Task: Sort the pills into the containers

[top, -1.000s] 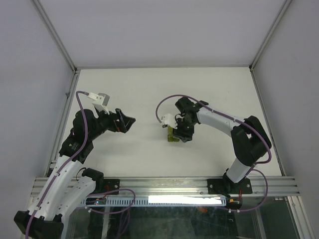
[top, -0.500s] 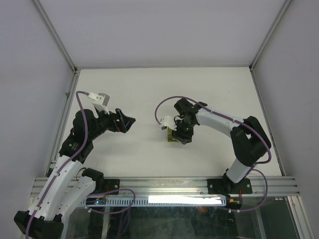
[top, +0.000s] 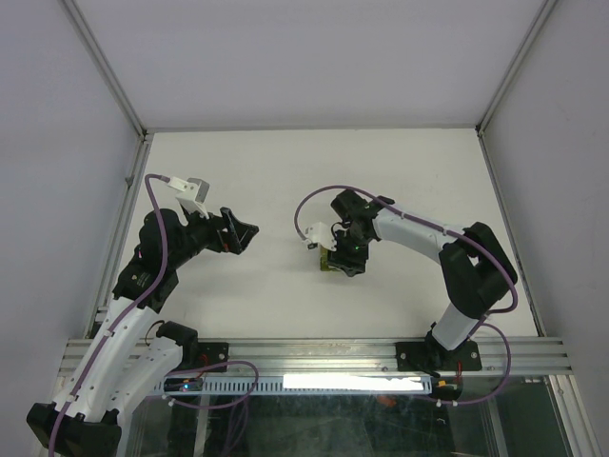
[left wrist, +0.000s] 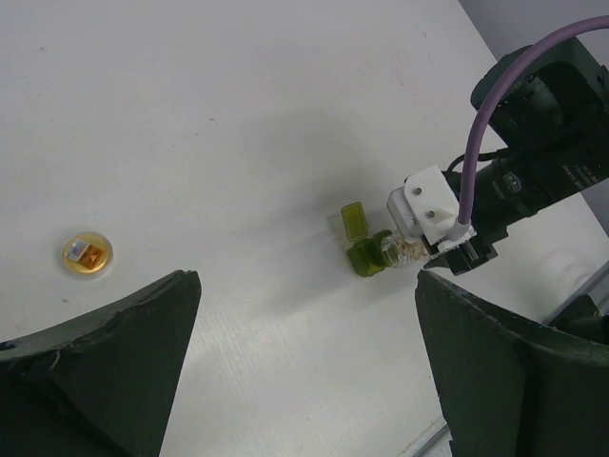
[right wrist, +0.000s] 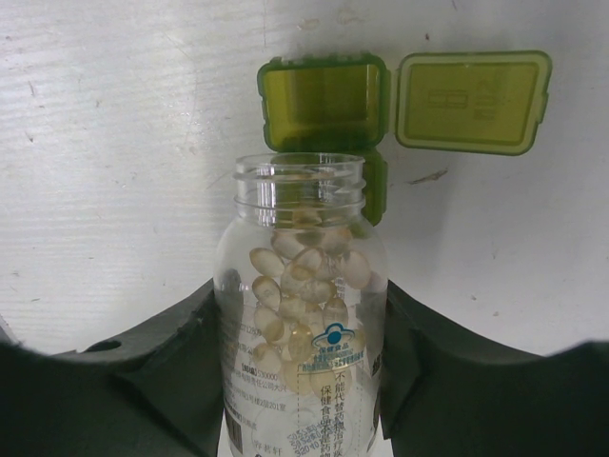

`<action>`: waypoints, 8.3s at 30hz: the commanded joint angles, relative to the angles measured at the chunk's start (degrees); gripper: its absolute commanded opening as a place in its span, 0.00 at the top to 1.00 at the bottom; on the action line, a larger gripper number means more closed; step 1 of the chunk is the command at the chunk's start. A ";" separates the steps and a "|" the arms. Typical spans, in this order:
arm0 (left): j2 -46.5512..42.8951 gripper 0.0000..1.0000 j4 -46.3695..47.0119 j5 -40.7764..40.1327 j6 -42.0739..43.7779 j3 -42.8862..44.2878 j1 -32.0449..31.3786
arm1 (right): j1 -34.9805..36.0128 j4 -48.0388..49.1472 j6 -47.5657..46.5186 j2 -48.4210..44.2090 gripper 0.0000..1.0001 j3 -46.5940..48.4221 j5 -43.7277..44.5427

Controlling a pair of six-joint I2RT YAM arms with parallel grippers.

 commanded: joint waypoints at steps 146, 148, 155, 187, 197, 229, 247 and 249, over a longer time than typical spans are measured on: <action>-0.06 0.01 1.42 1.29 0.34 0.60 1.58 | 2.98 0.01 2.49 -4.16 1.00 1.40 2.97; 0.10 0.01 1.46 1.63 0.34 0.81 1.63 | 2.55 6.54 1.86 -5.70 1.00 -2.74 7.40; 0.03 0.01 1.45 1.45 0.34 0.73 1.66 | 3.25 0.21 3.00 -4.63 1.00 1.72 3.50; -0.03 0.01 1.46 1.66 0.24 0.68 1.84 | 4.87 3.97 3.31 -5.72 1.00 -2.10 6.89; -0.02 0.01 1.41 1.76 0.31 0.74 1.83 | 5.48 4.53 3.59 -6.26 1.00 -1.04 6.68; 0.16 0.01 1.46 2.07 0.32 0.78 2.02 | 4.16 1.51 3.75 -3.83 1.00 0.30 8.94; 0.21 0.01 1.47 2.17 0.29 0.76 2.08 | 4.58 5.25 3.83 -5.91 1.00 -1.75 8.97; 0.29 0.01 1.46 2.26 0.45 0.87 2.10 | 4.12 3.41 3.53 -4.41 1.00 -0.89 9.31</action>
